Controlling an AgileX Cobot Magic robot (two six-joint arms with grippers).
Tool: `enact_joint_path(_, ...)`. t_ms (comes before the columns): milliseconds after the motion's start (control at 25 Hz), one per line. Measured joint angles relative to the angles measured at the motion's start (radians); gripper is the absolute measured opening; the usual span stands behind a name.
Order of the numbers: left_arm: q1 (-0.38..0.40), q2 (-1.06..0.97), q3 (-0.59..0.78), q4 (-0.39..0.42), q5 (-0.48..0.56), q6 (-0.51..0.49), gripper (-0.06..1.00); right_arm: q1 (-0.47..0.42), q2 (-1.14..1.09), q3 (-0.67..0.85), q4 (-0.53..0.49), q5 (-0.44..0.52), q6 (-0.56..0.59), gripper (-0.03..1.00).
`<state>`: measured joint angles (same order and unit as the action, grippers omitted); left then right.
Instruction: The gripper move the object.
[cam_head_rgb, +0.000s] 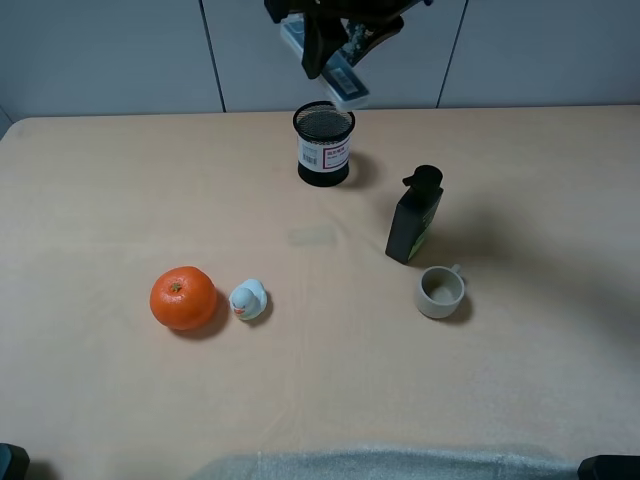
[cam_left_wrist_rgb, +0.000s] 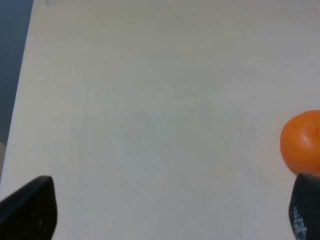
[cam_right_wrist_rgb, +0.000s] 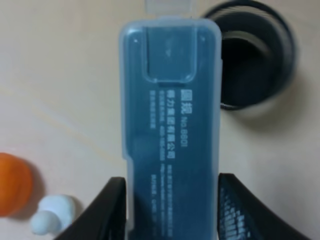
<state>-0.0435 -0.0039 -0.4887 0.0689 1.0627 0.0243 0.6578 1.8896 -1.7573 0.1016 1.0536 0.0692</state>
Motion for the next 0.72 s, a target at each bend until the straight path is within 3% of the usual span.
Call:
enact_joint_path(360, 0.0, 0.0, 0.0, 0.0, 0.0, 0.0, 0.92, 0.097, 0.166, -0.205, 0.011, 0.023, 0.0, 0.29)
enact_joint_path(720, 0.0, 0.0, 0.0, 0.0, 0.0, 0.0, 0.92, 0.127, 0.278, -0.259, 0.03, -0.035, 0.032, 0.29)
